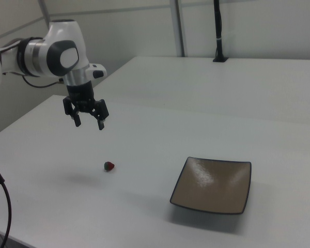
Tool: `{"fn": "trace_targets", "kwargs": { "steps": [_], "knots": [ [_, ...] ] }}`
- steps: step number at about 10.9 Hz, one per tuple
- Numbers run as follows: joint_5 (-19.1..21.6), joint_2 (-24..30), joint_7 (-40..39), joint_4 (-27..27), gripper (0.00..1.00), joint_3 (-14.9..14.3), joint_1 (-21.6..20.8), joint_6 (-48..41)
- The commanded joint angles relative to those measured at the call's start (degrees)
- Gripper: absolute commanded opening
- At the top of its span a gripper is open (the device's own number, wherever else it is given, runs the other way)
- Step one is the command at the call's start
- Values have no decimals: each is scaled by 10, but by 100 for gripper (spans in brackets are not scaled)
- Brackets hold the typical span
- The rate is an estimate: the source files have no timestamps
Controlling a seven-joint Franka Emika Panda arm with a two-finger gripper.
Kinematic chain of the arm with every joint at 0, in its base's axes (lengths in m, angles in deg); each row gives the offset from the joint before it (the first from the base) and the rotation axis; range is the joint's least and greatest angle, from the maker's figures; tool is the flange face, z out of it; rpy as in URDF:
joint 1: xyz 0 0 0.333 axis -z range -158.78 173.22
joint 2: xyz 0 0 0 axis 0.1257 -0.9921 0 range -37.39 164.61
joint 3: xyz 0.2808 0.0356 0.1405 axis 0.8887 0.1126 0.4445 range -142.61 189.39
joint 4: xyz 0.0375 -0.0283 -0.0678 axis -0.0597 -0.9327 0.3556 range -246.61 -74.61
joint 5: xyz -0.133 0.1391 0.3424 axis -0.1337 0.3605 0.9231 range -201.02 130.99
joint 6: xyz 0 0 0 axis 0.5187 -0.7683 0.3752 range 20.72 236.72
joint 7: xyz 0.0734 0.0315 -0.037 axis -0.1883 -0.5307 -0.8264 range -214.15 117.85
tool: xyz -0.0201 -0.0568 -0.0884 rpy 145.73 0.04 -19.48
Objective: Strawberries on a ceramic plate
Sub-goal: 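Move the open gripper over the red strawberry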
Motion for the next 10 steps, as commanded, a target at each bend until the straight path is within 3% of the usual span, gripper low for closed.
{"fn": "trace_targets", "kwargs": {
  "steps": [1,5,10],
  "knots": [
    [-8,10,-9,-54,100,-2,-7,85],
    [-11,5,-11,-111,100,-2,-9,175],
    [-58,-39,-12,-156,100,-1,-16,279]
  ]
}}
